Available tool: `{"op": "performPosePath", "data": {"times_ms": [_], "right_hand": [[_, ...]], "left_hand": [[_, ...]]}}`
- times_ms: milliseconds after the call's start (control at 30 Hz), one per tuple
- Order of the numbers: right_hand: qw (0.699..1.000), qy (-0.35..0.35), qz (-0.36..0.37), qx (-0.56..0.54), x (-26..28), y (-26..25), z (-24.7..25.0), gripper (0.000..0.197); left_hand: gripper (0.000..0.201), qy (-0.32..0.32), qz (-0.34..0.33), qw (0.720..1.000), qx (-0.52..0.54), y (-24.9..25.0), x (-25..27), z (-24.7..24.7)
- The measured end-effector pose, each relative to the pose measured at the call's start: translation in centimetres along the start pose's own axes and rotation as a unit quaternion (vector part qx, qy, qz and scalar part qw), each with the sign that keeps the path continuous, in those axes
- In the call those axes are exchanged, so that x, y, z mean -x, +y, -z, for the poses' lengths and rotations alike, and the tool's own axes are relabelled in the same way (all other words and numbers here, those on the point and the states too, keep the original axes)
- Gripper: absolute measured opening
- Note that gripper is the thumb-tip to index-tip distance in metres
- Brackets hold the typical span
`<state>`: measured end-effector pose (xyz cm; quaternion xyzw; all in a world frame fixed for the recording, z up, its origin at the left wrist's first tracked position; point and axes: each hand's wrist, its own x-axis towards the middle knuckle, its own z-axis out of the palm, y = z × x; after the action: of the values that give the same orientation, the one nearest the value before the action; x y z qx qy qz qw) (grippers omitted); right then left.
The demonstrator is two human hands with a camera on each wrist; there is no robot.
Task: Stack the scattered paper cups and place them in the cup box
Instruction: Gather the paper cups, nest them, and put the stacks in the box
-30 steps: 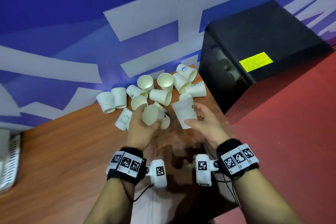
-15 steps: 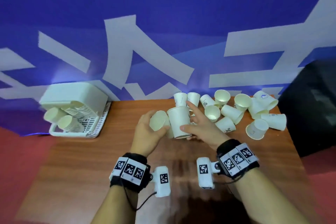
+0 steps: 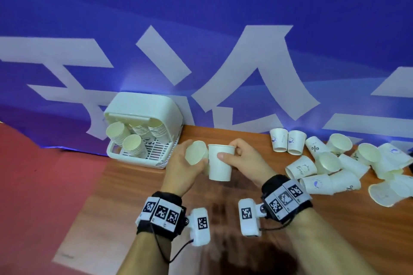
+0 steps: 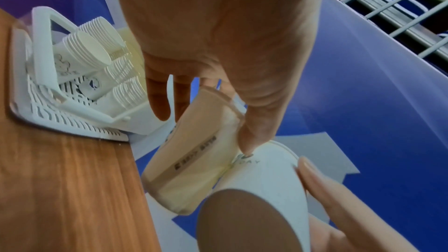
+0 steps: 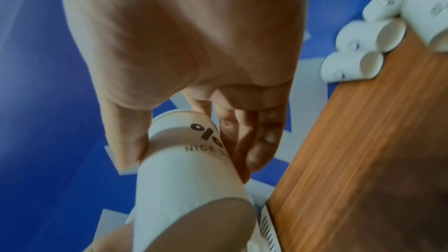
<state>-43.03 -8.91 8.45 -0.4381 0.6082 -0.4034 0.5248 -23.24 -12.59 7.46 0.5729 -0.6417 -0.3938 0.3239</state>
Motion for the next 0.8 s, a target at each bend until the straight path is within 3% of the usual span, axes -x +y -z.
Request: {"op": "performPosePath", "data": {"times_ms": [367,567,800], "right_hand": [[1.0,-0.005,0.009,0.024,-8.6,-3.6,-14.6,0.028],[0.999,-0.025,0.004,0.031,-12.4,-4.4,-19.9,0.046],[0.989,-0.045,0.02,0.142,-16.1,-3.7,-21.1,0.074]], "left_hand": [[0.086,-0.015,0.052,0.998,0.032,-8.3,-5.4,12.9],[0.084,0.03,0.071,0.996,0.041,-12.5,-7.8,18.2],[0.084,0.096,0.079,0.992,0.014,-15.5,-10.9,21.4]]}}
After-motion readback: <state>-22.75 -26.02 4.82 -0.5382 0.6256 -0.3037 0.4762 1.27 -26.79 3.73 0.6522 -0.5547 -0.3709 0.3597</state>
